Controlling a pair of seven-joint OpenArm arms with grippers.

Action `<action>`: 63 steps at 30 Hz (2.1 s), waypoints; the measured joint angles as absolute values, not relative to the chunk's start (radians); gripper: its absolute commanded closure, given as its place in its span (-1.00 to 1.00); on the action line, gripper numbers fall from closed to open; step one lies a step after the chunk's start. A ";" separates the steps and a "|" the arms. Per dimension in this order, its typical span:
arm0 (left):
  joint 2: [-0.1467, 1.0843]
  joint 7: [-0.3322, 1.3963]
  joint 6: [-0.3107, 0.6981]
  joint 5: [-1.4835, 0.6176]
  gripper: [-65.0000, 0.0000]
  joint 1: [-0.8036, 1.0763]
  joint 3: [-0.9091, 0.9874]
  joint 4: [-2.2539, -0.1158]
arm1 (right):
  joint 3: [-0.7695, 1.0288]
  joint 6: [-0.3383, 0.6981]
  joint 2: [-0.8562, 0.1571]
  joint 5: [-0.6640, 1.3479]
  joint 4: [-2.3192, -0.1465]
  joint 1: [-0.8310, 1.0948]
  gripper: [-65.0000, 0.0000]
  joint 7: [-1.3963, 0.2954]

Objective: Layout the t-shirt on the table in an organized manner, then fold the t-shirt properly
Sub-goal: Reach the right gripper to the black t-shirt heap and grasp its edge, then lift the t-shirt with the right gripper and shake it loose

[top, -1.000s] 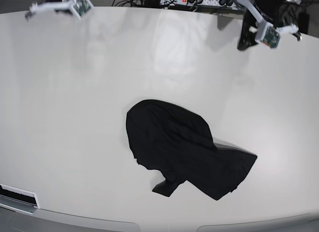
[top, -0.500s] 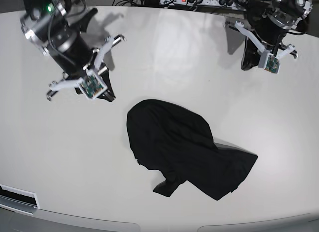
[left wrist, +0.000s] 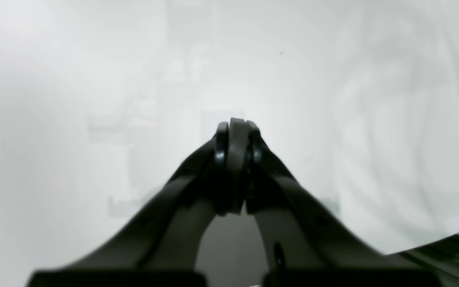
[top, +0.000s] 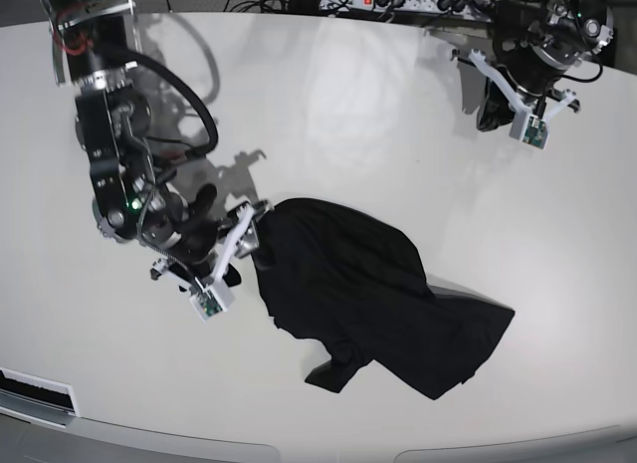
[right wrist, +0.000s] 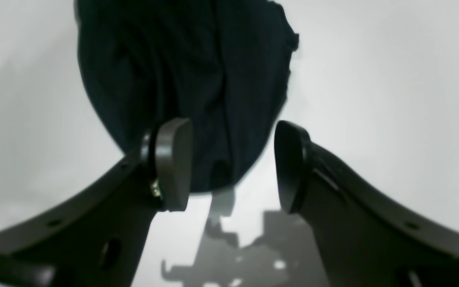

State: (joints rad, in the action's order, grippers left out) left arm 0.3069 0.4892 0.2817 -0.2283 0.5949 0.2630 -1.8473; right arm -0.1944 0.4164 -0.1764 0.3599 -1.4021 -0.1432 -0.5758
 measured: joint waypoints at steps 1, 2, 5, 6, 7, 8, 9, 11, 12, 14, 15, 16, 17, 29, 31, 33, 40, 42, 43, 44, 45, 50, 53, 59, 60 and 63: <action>0.308 0.489 0.282 -0.229 1.00 0.595 0.263 -1.847 | -0.195 0.420 -0.163 0.360 -1.356 -0.173 -0.07 -0.577; 0.308 0.490 0.282 -0.229 1.00 0.595 0.263 -1.847 | -0.195 0.419 -0.149 0.360 -1.311 -0.202 -0.07 -0.580; 0.308 0.489 0.282 -0.229 1.00 0.595 0.263 -1.847 | -0.194 0.397 -0.113 0.361 -1.182 -0.277 -0.07 -0.579; 0.311 0.489 0.282 -0.229 1.00 0.595 0.263 -1.847 | -0.194 0.383 -0.102 0.361 -1.140 -0.299 -0.07 -0.577; 0.315 0.489 0.288 -0.234 1.00 0.590 0.263 -1.847 | -0.194 0.369 -0.093 0.366 -1.100 -0.318 -0.07 -0.575; 0.322 0.488 0.294 -0.239 1.00 0.589 0.263 -1.847 | -0.194 0.354 -0.084 0.368 -1.060 -0.335 -0.07 -0.574; 0.329 0.485 0.308 -0.240 1.00 0.585 0.263 -1.847 | -0.194 0.336 -0.077 0.368 -1.024 -0.350 -0.07 -0.575; 0.349 0.485 0.323 -0.256 1.00 0.584 0.263 -1.847 | -0.193 0.295 -0.064 0.360 -0.956 -0.368 -0.07 -0.558; 0.362 0.483 0.323 -0.269 1.00 0.584 0.263 -1.847 | -0.193 0.274 -0.055 0.339 -0.925 -0.371 -0.07 -0.535; 0.382 0.482 0.324 -0.288 1.00 0.584 0.262 -1.847 | -0.193 0.220 -0.047 0.295 -0.882 -0.371 -0.07 -0.493; 0.389 0.482 0.323 -0.289 1.00 0.584 0.262 -1.847 | -0.193 0.201 -0.044 0.291 -0.865 -0.371 -0.07 -0.485; 0.398 0.482 0.323 -0.289 1.00 0.584 0.262 -1.847 | -0.193 0.201 -0.043 0.289 -0.853 -0.370 -0.07 -0.469; 0.405 0.482 0.323 -0.289 1.00 0.584 0.262 -1.847 | -0.193 0.202 -0.039 0.288 -0.846 -0.372 -0.04 -0.468; 0.418 0.482 0.378 -0.333 1.00 0.559 0.262 -1.847 | -0.192 0.429 -0.014 0.261 -0.870 -0.362 1.00 -0.534; 0.421 0.482 0.401 -0.333 1.00 0.556 0.262 -1.848 | -0.192 0.441 -0.014 0.269 -0.945 -0.348 1.00 -0.623; 0.430 0.482 0.402 -0.333 1.00 0.557 0.262 -1.848 | -0.192 0.441 -0.017 0.283 -1.070 -0.310 1.00 -0.678; 0.437 0.481 0.402 -0.334 1.00 0.553 0.262 -1.848 | -0.192 0.522 -0.019 0.287 -1.647 -0.041 1.00 -0.724; 0.437 0.483 0.401 -0.333 1.00 0.554 0.262 -1.848 | -0.192 0.536 -0.019 0.292 -1.750 0.029 1.00 -0.716; 0.437 0.492 0.401 -0.333 1.00 0.554 0.262 -1.848 | -0.192 0.543 -0.019 0.315 -1.782 0.059 1.00 -0.718; 0.438 0.490 0.402 -0.333 1.00 0.554 0.262 -1.848 | -0.191 0.562 -0.019 0.337 -1.808 0.093 1.00 -0.718; 0.437 0.490 0.401 -0.333 1.00 0.554 0.262 -1.848 | -0.191 0.588 -0.020 0.377 -1.830 0.128 1.00 -0.721; 0.438 0.490 0.402 -0.334 1.00 0.554 0.262 -1.848 | -0.190 0.692 -0.019 0.589 -1.871 0.236 1.00 -0.726; 0.438 0.490 0.401 -0.333 1.00 0.554 0.262 -1.848 | -0.230 0.688 -0.020 0.637 -1.871 0.252 1.00 -0.800; 0.438 0.490 0.401 -0.333 1.00 0.554 0.262 -1.848 | -0.432 0.688 -0.017 0.599 -1.871 0.233 0.83 -0.819; 0.438 0.490 0.401 -0.333 1.00 0.553 0.262 -1.848 | -0.462 0.689 -0.007 0.544 -1.871 0.229 0.62 -0.810; 0.437 0.490 0.401 -0.333 1.00 0.554 0.262 -1.848 | -0.524 0.697 0.023 0.366 -1.871 0.212 0.04 -0.759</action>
State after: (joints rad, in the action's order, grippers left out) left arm 0.4374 0.4904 0.4011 -0.3332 0.5537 0.2623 -1.8477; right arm -0.5240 0.6968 0.0231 0.3656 -1.8709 0.2123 -0.7593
